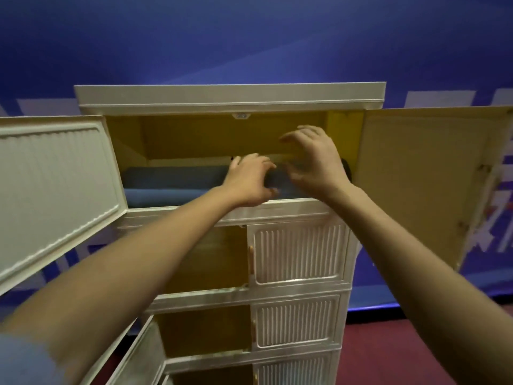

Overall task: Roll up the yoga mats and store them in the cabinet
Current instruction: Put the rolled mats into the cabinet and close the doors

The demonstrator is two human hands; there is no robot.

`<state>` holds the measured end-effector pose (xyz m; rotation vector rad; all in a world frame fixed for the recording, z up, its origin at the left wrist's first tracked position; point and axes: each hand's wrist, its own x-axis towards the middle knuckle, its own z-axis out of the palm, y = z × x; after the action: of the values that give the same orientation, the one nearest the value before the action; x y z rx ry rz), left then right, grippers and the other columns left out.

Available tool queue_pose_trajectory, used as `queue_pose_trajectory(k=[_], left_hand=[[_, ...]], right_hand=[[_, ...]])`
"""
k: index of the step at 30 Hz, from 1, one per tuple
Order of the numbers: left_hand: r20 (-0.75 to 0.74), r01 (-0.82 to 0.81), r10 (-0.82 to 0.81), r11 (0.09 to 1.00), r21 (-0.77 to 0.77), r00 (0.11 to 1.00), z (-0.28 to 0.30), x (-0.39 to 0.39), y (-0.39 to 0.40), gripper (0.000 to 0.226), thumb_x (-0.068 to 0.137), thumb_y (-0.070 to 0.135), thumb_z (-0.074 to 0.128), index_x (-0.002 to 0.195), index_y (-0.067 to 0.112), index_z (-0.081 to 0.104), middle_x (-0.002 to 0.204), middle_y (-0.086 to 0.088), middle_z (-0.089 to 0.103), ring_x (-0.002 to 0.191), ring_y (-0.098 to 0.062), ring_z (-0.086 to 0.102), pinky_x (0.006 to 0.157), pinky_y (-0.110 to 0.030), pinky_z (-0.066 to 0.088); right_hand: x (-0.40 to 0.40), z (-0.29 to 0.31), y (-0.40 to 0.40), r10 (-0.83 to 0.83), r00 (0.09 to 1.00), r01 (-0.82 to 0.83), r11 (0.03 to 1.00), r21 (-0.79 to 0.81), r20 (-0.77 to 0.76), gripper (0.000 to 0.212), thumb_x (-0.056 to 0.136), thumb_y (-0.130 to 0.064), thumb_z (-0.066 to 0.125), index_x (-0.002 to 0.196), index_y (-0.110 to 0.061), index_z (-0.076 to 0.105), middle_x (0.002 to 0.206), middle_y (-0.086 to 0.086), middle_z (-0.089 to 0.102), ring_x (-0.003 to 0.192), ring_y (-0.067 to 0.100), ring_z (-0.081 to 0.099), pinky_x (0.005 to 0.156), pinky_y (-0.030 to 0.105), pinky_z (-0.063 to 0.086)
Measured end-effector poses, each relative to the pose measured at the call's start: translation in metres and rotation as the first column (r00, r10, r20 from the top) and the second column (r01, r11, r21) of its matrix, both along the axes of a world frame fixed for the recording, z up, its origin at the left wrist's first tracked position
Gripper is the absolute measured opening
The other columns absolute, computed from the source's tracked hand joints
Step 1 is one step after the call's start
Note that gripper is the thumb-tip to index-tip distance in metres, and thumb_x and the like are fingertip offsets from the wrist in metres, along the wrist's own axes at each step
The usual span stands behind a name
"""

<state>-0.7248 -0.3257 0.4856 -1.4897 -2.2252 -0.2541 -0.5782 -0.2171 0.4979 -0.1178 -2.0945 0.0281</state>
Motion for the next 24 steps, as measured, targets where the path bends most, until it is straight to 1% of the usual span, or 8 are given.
queue_pose_trajectory(k=[3, 5, 8, 10, 12, 14, 19, 24], left_hand=[[0.092, 0.197, -0.215, 0.965, 0.173, 0.972, -0.002, 0.065, 0.022, 0.052, 0.089, 0.057, 0.065, 0.132, 0.030, 0.062, 0.135, 0.007, 0.063, 0.130, -0.021, 0.053, 0.111, -0.051, 0.038], [0.216, 0.260, -0.326, 0.923, 0.284, 0.920, -0.007, 0.102, 0.030, 0.049, 0.092, 0.049, 0.068, 0.135, 0.027, 0.062, 0.137, 0.005, 0.064, 0.129, -0.019, 0.055, 0.112, -0.047, 0.040], [0.435, 0.272, -0.455, 0.866, 0.420, 0.777, -0.017, 0.146, 0.038, 0.048, 0.095, 0.039, 0.069, 0.138, 0.020, 0.061, 0.136, 0.001, 0.065, 0.124, -0.018, 0.060, 0.106, -0.042, 0.049], [0.509, 0.258, -0.496, 0.846, 0.467, 0.703, -0.025, 0.165, 0.040, 0.048, 0.096, 0.036, 0.070, 0.139, 0.017, 0.060, 0.134, 0.000, 0.066, 0.121, -0.016, 0.062, 0.104, -0.041, 0.053], [0.550, 0.250, -0.509, 0.842, 0.479, 0.662, -0.031, 0.176, 0.035, 0.050, 0.095, 0.034, 0.072, 0.139, 0.014, 0.059, 0.133, -0.001, 0.067, 0.120, -0.016, 0.063, 0.103, -0.040, 0.054], [0.566, 0.254, -0.516, 0.841, 0.478, 0.643, -0.035, 0.183, 0.023, 0.051, 0.094, 0.032, 0.073, 0.139, 0.013, 0.059, 0.133, -0.001, 0.067, 0.121, -0.017, 0.063, 0.104, -0.038, 0.053], [0.379, 0.099, -0.414, 0.773, 0.627, 0.828, -0.036, 0.161, -0.057, 0.049, 0.095, 0.035, 0.071, 0.140, 0.021, 0.058, 0.139, 0.004, 0.061, 0.128, -0.008, 0.054, 0.108, -0.041, 0.050], [0.061, -0.108, 0.143, 0.343, 0.933, 0.988, -0.047, 0.111, -0.200, 0.047, 0.090, 0.037, 0.072, 0.131, 0.017, 0.063, 0.150, -0.004, 0.049, 0.146, -0.022, 0.036, 0.115, -0.053, 0.035]], right_hand=[[0.072, -0.011, -0.029, 0.029, 0.810, -0.003, 0.999, 0.045, -0.586, 0.028, 0.082, -0.007, 0.074, 0.109, -0.003, 0.070, 0.119, 0.013, 0.068, 0.125, 0.036, 0.054, 0.109, 0.046, 0.040], [0.114, -0.023, -0.034, -0.128, 0.651, 0.105, 0.991, -0.079, -0.748, 0.038, 0.082, -0.010, 0.076, 0.117, -0.002, 0.064, 0.129, 0.017, 0.060, 0.131, 0.038, 0.048, 0.115, 0.043, 0.032], [0.152, -0.034, -0.019, -0.463, 0.629, 0.107, 0.847, -0.520, -0.624, 0.079, 0.081, -0.027, 0.072, 0.148, -0.005, 0.038, 0.154, 0.020, 0.033, 0.147, 0.035, 0.029, 0.120, 0.021, 0.009], [0.162, -0.042, -0.007, -0.499, 0.724, 0.027, 0.710, -0.704, -0.476, 0.085, 0.091, -0.035, 0.064, 0.159, -0.012, 0.018, 0.159, 0.012, 0.030, 0.148, 0.021, 0.031, 0.122, 0.033, 0.019], [0.158, -0.049, -0.005, -0.369, 0.819, -0.087, 0.678, -0.730, -0.440, 0.058, 0.101, -0.036, 0.057, 0.150, -0.014, 0.035, 0.127, -0.007, 0.058, 0.110, -0.016, 0.055, 0.095, 0.015, 0.048], [0.142, -0.057, -0.009, -0.306, 0.843, -0.097, 0.721, -0.686, -0.442, 0.028, 0.104, -0.037, 0.055, 0.120, -0.015, 0.054, 0.095, -0.011, 0.060, 0.077, -0.017, 0.057, 0.065, 0.010, 0.049], [0.099, -0.060, -0.032, -0.229, 0.864, -0.094, 0.801, -0.591, -0.448, 0.025, 0.093, -0.028, 0.067, 0.109, -0.020, 0.049, 0.109, 0.003, 0.051, 0.089, 0.006, 0.054, 0.076, 0.026, 0.052], [0.066, -0.052, -0.053, -0.178, 0.916, -0.027, 0.866, -0.500, -0.359, 0.041, 0.088, -0.023, 0.072, 0.118, -0.008, 0.049, 0.118, 0.015, 0.048, 0.098, 0.022, 0.045, 0.080, 0.035, 0.042]])
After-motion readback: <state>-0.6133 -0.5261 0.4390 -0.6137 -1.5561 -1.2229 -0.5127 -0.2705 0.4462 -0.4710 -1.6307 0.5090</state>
